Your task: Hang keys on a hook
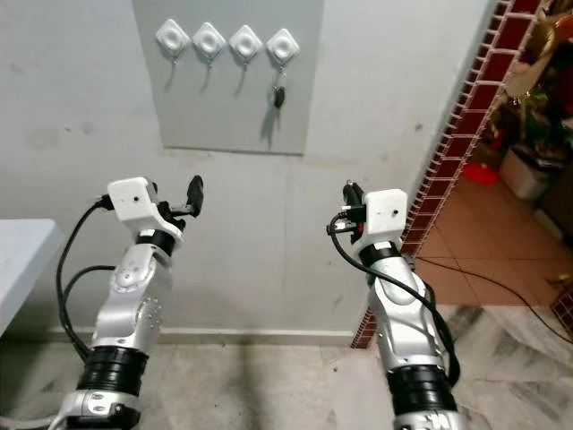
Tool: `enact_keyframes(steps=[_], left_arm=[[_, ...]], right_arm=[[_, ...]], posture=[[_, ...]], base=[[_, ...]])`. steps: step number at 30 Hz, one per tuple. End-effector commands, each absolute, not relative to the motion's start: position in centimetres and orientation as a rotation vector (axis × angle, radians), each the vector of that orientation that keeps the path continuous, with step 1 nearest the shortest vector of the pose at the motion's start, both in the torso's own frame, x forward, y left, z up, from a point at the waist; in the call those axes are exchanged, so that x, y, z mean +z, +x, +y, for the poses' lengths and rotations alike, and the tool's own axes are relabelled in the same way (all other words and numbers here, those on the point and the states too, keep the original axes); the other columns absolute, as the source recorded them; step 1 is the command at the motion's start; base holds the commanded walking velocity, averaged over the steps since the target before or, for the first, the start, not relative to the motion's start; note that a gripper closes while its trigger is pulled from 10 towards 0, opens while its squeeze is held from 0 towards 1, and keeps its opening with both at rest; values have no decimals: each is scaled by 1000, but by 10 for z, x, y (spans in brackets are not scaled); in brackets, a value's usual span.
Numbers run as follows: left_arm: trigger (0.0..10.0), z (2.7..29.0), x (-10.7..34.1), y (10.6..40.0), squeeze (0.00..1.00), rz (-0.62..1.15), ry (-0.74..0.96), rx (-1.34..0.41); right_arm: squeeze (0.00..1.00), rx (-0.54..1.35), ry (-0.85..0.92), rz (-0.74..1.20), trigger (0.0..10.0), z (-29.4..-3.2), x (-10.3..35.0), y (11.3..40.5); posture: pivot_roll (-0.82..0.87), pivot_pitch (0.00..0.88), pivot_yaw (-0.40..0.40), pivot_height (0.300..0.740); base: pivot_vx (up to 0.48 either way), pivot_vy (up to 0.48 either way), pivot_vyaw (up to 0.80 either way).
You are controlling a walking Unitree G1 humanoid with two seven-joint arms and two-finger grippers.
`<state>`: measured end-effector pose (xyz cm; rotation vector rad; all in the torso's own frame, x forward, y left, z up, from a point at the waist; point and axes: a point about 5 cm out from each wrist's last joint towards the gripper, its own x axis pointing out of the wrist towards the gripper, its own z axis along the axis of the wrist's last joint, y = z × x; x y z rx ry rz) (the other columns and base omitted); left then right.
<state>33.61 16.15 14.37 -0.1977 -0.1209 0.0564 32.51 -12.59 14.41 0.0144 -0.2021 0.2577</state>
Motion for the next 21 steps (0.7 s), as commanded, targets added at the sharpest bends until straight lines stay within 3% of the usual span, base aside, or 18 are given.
enact_keyframes(steps=[1,9,21], left_arm=[[10000,148,147,337,0,-128,-208,24],[10000,147,146,336,0,-130,-210,24],[10000,142,141,336,0,-101,-215,18]], right_arm=[[0,228,-6,-211,10000,-139,147,326],[0,239,-11,-209,10000,-138,146,326],[0,251,-22,-204,10000,-138,146,325]], posture=[[18,0,-65,740],[19,0,-68,740],[15,0,-70,740]], base=[[364,0,0],[363,0,0],[0,0,0]])
